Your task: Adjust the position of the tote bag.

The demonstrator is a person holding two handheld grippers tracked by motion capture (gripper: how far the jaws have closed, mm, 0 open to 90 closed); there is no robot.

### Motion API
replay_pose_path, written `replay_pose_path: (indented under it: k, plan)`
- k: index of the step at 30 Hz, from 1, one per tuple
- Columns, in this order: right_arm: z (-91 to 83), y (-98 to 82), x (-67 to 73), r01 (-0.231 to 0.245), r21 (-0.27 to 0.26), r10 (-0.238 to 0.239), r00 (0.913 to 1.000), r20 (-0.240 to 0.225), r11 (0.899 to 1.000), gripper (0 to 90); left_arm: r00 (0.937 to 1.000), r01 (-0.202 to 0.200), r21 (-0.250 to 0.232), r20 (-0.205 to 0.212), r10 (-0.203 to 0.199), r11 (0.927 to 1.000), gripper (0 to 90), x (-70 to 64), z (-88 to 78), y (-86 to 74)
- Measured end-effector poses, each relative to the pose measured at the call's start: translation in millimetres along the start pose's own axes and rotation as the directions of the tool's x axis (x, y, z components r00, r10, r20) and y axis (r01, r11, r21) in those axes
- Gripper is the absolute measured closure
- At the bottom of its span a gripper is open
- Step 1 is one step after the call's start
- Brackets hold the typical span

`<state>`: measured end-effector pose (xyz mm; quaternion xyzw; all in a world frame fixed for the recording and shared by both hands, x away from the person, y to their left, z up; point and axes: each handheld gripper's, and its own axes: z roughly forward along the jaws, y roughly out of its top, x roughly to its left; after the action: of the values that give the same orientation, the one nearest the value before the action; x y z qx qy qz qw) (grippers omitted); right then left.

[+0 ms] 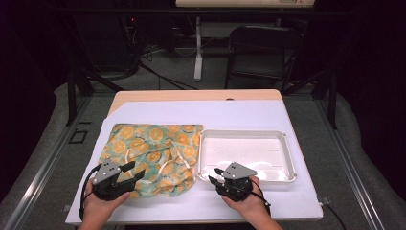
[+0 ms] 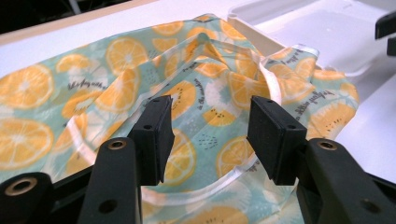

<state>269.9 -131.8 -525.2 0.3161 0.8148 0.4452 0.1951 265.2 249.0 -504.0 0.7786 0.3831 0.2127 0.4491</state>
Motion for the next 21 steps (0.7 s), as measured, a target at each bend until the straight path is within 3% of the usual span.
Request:
replay_pose_path:
  k: [6,11,21]
  plan:
    - [5.0,0.4,0.8,-0.001,0.015,0.002,0.9999,-0.015,1.0,63.4,0.9985,0.049,0.005,-0.026,-0.049,0.9988,54.3,6.2,-2.6,-4.4]
    - [7.0,1.9,1.6,0.006,0.022,-0.006,0.9999,-0.01,1.0,63.3,0.9948,0.091,-0.033,-0.043,-0.092,0.9953,54.7,11.2,-9.4,-6.9]
    - [13.3,6.1,5.3,0.029,0.006,-0.029,0.9982,-0.053,1.0,63.8,0.9926,0.104,-0.007,-0.061,-0.105,0.9945,54.8,14.2,-16.5,-11.6]
